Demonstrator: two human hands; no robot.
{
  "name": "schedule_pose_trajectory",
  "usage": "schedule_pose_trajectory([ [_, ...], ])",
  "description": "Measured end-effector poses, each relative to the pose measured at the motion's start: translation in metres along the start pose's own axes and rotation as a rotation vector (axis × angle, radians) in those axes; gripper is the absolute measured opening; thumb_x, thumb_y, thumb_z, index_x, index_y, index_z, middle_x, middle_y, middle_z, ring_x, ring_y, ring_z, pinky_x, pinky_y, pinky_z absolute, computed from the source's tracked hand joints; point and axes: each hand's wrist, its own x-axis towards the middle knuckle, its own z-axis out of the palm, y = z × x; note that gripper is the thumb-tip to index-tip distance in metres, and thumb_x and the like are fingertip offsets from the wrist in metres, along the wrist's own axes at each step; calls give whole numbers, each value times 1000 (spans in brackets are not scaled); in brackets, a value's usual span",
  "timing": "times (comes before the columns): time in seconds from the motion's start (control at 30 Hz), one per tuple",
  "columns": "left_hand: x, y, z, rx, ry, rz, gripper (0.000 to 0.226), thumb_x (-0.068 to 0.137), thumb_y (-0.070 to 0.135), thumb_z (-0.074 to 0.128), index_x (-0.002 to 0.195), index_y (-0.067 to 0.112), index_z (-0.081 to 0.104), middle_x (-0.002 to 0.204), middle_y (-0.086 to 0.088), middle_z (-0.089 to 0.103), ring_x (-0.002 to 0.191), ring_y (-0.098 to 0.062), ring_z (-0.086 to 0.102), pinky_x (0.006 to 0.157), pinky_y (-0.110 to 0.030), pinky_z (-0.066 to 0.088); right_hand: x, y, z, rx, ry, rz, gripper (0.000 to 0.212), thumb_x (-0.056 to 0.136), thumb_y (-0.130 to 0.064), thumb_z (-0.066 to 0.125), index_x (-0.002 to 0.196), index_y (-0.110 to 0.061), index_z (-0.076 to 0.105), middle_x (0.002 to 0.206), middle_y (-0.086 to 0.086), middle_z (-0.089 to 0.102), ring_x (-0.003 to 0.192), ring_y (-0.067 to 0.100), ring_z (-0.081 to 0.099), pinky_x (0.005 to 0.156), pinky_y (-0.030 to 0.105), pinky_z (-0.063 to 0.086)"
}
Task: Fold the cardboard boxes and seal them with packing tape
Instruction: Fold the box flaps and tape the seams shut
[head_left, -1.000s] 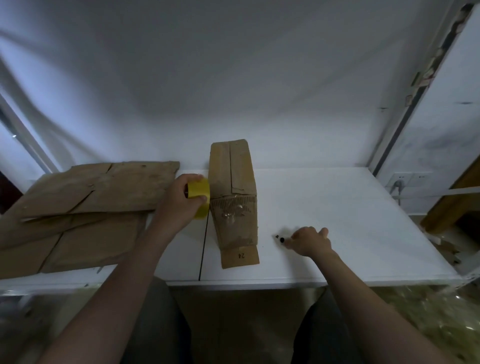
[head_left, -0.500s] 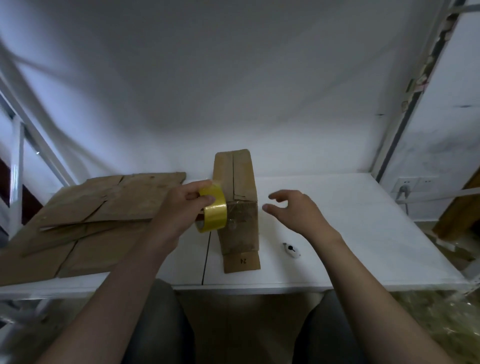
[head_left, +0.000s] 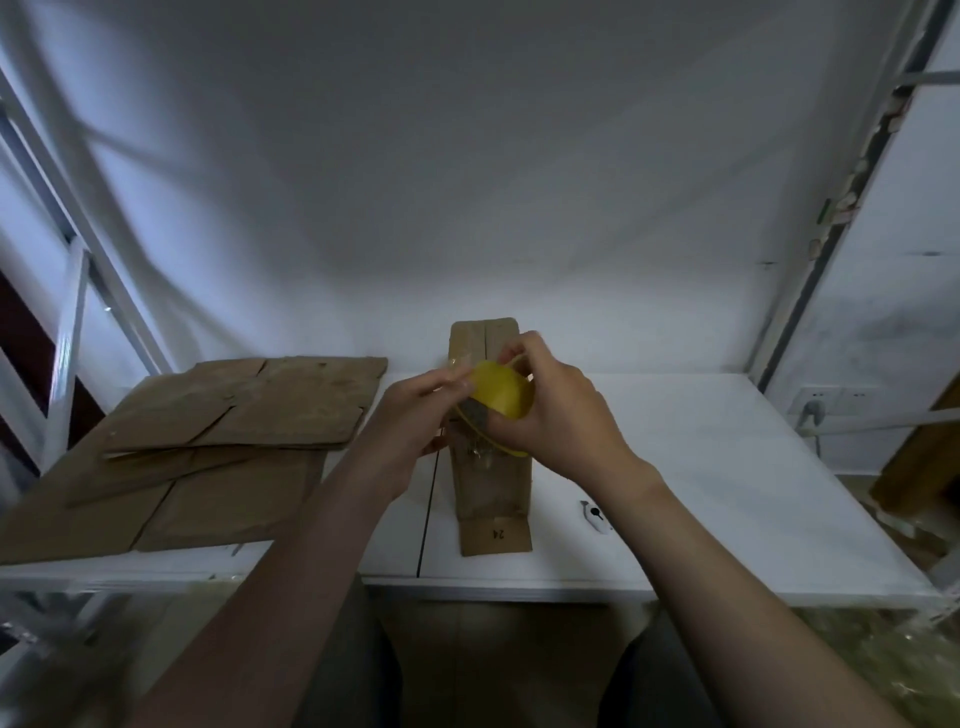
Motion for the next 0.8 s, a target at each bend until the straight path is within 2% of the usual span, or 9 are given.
schedule_pose_trajectory([
  [0.1, 5, -2, 0, 4, 54, 1, 17, 94, 33, 69, 108, 27, 76, 93, 10, 69, 84, -10, 61, 70, -26, 47, 7, 6, -9, -46, -55, -83, 37, 77, -52, 70, 108, -38, 56, 98, -17, 61, 84, 12, 56, 66, 34, 49],
  [0.23, 15, 0, -4, 46, 130, 6, 13, 90, 32, 74, 96, 21, 78, 83, 5, 72, 74, -11, 63, 67, -28, 45, 19, 16, -19, -132, -159, -218, 38, 74, -39, 69, 111, -40, 60, 107, -16, 62, 92, 12, 56, 75, 40, 52],
  [0.33, 18, 0, -8, 113, 150, 71, 12, 91, 30, 73, 97, 21, 78, 87, 3, 74, 68, -5, 61, 57, -19, 45, 25, 24, -24, -92, -182, -290, 36, 77, -38, 68, 112, -34, 67, 105, -8, 59, 93, 14, 56, 76, 37, 51],
  [0.47, 22, -8, -12, 37, 183, 52, 16, 88, 34, 77, 97, 20, 79, 84, 2, 75, 73, -12, 52, 60, -27, 44, 31, 29, -31, -30, -261, -272, 29, 87, -37, 76, 116, -36, 71, 102, -1, 52, 95, 15, 54, 75, 28, 48],
  [0.53, 23, -17, -11, 29, 194, 34, 14, 87, 33, 78, 93, 20, 79, 76, 2, 71, 71, -18, 47, 59, -30, 41, 37, 30, -36, -43, -354, -230, 31, 89, -44, 74, 119, -42, 70, 101, -4, 52, 96, 13, 53, 75, 26, 48],
  [0.6, 25, -24, -12, 8, 216, 4, 12, 88, 33, 77, 91, 21, 79, 80, -2, 68, 72, -20, 47, 62, -33, 41, 41, 34, -39, -35, -412, -203, 33, 89, -46, 74, 121, -46, 69, 101, -12, 52, 98, 9, 53, 75, 20, 46],
  [0.67, 27, -28, -17, -9, 244, -4, 12, 88, 34, 77, 88, 22, 79, 84, 0, 71, 73, -16, 50, 65, -33, 43, 42, 41, -41, -44, -415, -197, 36, 87, -44, 76, 122, -45, 68, 102, -20, 53, 100, 4, 53, 75, 14, 42],
  [0.77, 29, -32, -22, -32, 254, -15, 13, 87, 35, 78, 85, 22, 79, 84, -3, 75, 74, -18, 48, 67, -35, 42, 37, 50, -44, -18, -345, -217, 43, 82, -37, 82, 121, -40, 63, 111, -22, 56, 104, 4, 54, 76, 17, 47],
  [0.8, 29, -33, -22, -39, 251, -11, 12, 87, 35, 78, 87, 23, 79, 84, 1, 76, 73, -17, 48, 68, -34, 43, 35, 51, -44, -2, -336, -232, 42, 81, -34, 83, 116, -37, 61, 111, -21, 57, 103, 5, 54, 74, 17, 47],
])
